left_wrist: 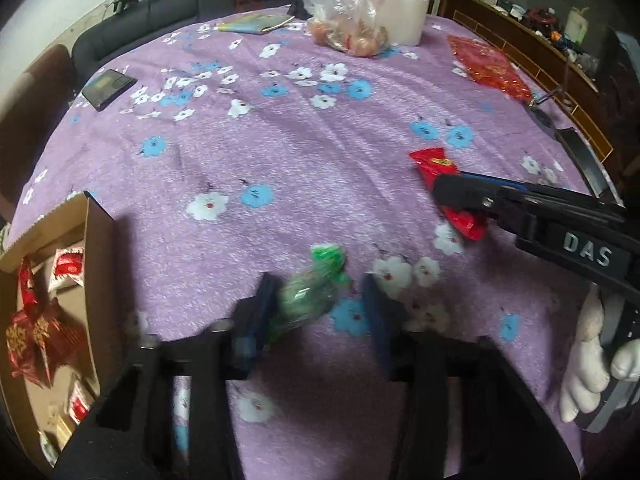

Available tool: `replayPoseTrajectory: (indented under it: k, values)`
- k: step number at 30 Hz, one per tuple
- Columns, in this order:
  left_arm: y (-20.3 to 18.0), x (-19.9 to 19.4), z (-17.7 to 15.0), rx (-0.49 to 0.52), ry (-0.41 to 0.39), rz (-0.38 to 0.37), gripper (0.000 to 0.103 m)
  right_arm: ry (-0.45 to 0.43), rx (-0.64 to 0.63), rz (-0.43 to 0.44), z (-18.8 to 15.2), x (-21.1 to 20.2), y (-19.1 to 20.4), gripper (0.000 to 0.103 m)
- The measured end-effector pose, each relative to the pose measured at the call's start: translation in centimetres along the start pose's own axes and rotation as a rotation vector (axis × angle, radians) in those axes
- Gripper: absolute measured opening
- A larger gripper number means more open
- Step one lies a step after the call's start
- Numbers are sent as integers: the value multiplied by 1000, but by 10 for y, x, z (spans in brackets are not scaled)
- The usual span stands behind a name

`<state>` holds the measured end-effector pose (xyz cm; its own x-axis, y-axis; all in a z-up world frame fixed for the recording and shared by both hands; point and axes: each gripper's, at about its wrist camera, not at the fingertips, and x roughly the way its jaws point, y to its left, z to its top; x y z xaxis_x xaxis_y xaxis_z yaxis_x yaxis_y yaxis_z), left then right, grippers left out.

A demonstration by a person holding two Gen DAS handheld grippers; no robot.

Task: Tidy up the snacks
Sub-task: 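Grasp the red wrapped candy with the right tool while the left tool grasps the green candy, then carry the red and green candies over the box and open both tools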

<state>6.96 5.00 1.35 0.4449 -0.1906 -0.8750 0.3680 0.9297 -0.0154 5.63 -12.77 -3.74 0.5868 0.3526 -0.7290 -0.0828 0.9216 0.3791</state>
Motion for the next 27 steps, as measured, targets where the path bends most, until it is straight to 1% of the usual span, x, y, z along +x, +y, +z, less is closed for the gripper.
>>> replayPoseTrajectory:
  k: [1,13,16,19,21,23,27]
  values:
    - [-1,-1,-2,-3,-5,-12,25,-2,0,2,0,-1,0,22]
    - [-12,-2,-6,-28,-30,10,25,-14,-3,3,-1,-3,2,22]
    - [-12,-11,-8,-53,-59,-1,25,-17,0,4,-1,-4,1,22]
    - [-5,-34,-14,-112,-117,-40,25,-29,0,6,-1,-7,1,22]
    - [0,-56,-22,-147,-161,-57,25,-47,-10,7,-1,-10,3,22]
    - [6,-82,-33,-173,-205,-57,25,-70,-26,4,-2,-13,6,22]
    - [36,-132,-65,-270,-285,-33,25,-114,-66,16,-5,-21,17,22]
